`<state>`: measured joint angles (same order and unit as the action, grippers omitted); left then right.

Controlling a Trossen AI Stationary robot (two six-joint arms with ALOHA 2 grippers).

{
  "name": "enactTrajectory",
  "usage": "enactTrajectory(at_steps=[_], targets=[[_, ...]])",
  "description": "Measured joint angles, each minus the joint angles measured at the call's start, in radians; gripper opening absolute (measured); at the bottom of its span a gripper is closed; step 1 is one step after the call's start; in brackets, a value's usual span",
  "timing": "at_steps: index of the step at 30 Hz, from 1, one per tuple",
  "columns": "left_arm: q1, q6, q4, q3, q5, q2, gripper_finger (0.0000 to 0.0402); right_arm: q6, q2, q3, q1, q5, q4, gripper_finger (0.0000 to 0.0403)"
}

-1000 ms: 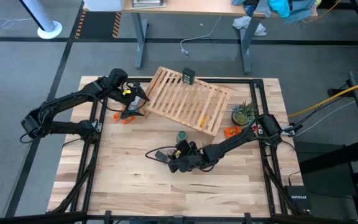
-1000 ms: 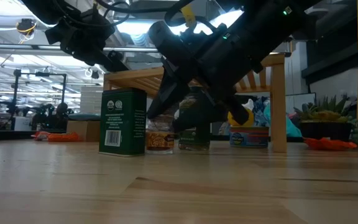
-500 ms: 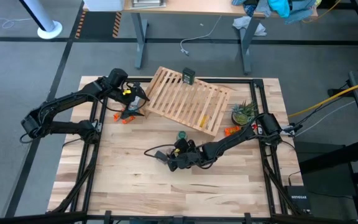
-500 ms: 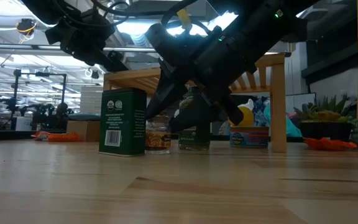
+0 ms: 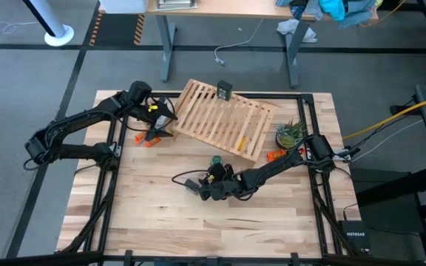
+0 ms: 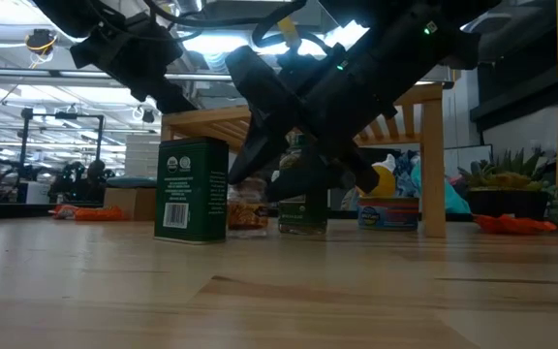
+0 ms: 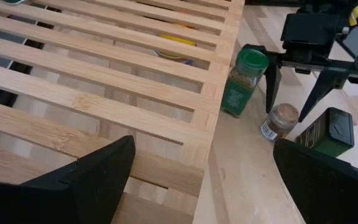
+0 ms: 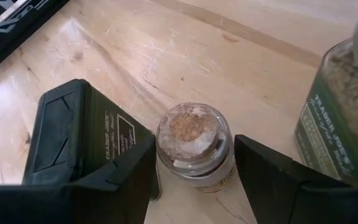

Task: Shelf spices
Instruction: Remove the transparent seasoning bottle from the shelf

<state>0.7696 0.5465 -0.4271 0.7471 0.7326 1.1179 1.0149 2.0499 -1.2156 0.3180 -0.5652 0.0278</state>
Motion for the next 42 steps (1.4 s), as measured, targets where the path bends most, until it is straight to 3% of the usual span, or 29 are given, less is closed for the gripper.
enactTrajectory(at_steps=[9,42], targets=[[0.0,0.06,-0.007,0.0,-0.007,0.0,0.0379,0.0,0.0,0.0,0.0,-0.002,-0.002,0.0218],[0.0,0.056,-0.007,0.0,-0.009,0.0,0.0379,-0.01,-0.002,-0.001,0.002,0.04,-0.015,0.0218]])
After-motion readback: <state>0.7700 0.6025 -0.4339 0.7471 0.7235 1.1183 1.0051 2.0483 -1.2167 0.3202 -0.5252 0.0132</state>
